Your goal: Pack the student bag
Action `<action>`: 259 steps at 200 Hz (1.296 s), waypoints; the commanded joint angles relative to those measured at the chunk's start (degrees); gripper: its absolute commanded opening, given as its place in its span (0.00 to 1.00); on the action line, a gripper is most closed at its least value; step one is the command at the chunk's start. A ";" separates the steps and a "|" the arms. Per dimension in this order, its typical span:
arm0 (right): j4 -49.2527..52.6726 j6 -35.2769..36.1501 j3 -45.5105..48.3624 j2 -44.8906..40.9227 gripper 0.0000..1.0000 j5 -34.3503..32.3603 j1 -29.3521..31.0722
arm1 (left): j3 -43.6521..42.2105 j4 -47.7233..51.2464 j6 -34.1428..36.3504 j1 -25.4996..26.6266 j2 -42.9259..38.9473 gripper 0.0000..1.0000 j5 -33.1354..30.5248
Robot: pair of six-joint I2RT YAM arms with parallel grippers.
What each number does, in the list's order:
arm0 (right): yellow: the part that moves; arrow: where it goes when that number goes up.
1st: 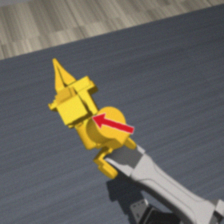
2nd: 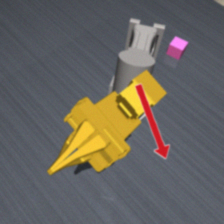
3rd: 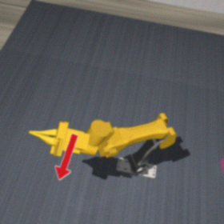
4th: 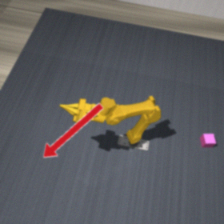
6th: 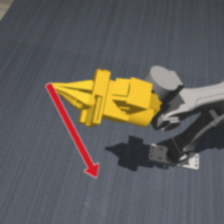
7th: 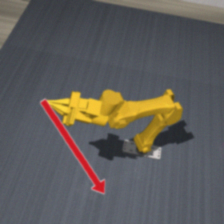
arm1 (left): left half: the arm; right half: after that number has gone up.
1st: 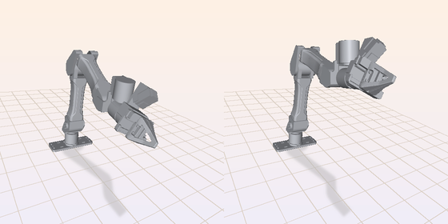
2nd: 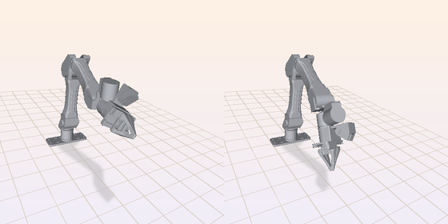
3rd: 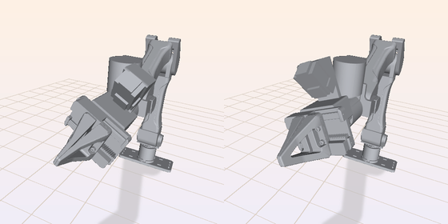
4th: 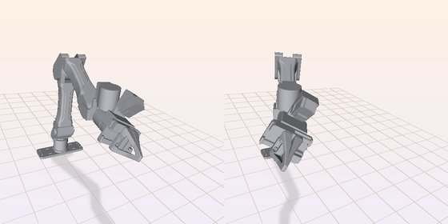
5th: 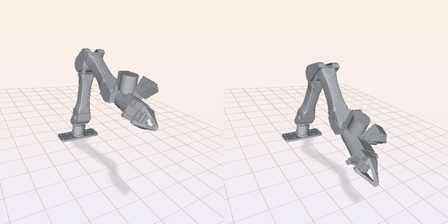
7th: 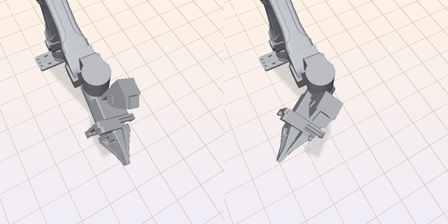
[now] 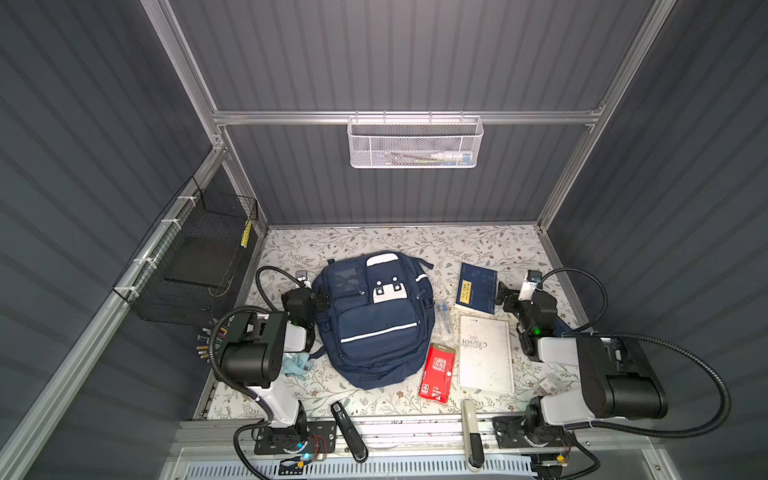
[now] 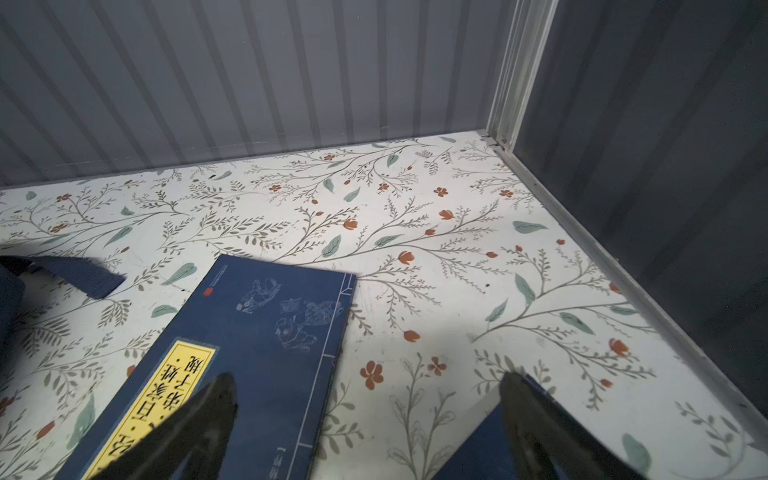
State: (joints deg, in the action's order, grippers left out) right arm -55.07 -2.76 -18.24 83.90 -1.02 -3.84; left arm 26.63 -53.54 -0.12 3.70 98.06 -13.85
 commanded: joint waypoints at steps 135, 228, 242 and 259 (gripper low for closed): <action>0.22 -0.05 -0.74 -0.47 0.99 3.12 -0.21 | 0.21 0.28 0.65 0.51 0.42 1.00 0.78; 2.10 0.55 0.03 -4.95 0.99 4.55 0.00 | -1.35 -0.07 0.03 0.58 -3.12 1.00 -1.01; 15.52 -0.83 -3.46 -12.06 0.99 4.03 0.49 | -0.13 8.48 -1.43 0.78 -9.19 1.00 -2.30; 33.51 -8.62 -11.04 -16.34 0.99 6.45 0.50 | 6.52 30.36 -10.01 0.78 -16.10 1.00 -3.23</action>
State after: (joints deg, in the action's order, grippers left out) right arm -42.09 -3.99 -20.45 73.80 2.57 -3.68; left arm 26.48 -44.66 -1.93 4.14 90.78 -15.05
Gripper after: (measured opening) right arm 0.989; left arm 0.998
